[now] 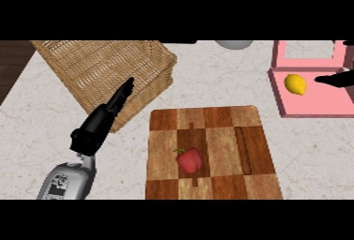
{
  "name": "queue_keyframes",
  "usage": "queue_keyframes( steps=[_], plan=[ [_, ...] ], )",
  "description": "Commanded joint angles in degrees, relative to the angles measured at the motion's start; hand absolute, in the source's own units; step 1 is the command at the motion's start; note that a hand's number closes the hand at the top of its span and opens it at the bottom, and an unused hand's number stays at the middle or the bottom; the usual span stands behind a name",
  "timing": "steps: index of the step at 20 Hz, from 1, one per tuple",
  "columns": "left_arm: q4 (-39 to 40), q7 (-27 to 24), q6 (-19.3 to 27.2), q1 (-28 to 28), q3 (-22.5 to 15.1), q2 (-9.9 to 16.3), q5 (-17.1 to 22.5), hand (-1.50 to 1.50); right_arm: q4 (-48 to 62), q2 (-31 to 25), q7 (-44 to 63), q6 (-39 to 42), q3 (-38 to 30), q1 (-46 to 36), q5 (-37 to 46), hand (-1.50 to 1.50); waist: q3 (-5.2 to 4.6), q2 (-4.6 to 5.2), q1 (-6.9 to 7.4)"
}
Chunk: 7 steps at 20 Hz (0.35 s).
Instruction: Pick the lemon from the cutting board and place it in the cardboard box
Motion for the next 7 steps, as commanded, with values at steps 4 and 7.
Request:
queue_keyframes(
  steps=[4,7],
  plan=[
    [1.5,-0.7,-1.0,1.4,1.7,1.5,0.8,0.00,5.1,-2.1,-6.3,4.3,-14.1,-0.9,-14.2,-1.50,-0.06,0.22,-0.58],
    [3.1,-1.3,-0.2,0.1,0.9,0.6,-0.6,0.00,8.8,-6.1,-7.2,9.0,-17.6,-1.2,-17.5,-1.50,-0.10,0.30,-0.66]
  ],
)
